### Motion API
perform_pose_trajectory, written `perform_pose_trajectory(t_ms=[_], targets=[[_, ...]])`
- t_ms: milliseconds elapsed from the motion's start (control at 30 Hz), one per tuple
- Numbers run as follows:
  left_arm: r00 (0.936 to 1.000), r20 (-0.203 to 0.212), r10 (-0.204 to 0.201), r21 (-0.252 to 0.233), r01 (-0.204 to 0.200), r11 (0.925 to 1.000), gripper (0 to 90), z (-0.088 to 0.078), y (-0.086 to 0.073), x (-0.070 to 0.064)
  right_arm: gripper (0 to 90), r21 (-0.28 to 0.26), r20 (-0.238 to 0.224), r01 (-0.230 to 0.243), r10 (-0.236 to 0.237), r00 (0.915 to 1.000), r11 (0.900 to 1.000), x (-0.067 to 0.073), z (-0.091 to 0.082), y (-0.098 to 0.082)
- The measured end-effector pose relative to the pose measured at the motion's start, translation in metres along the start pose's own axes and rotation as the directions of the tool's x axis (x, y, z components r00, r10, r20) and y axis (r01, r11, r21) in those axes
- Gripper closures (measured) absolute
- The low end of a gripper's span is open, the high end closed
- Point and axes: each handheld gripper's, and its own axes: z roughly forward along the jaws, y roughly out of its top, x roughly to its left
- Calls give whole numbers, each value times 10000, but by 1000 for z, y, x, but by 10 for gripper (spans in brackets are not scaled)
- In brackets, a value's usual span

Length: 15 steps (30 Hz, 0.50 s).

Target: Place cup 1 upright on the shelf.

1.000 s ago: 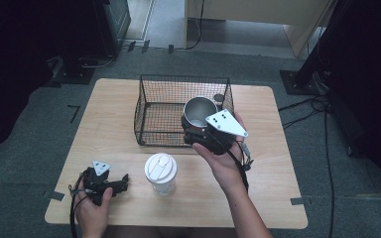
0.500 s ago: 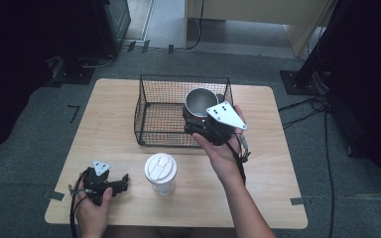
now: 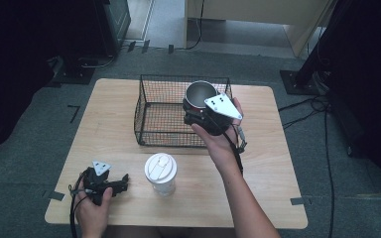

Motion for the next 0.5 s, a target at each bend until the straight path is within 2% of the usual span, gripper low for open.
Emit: perform_pose_trajectory(t_ms=[500], targets=[[10000, 37, 25, -10, -25, 10000, 1, 1, 1, -1, 73, 285, -16, -187, 188, 9998, 9994, -10, 36, -12]])
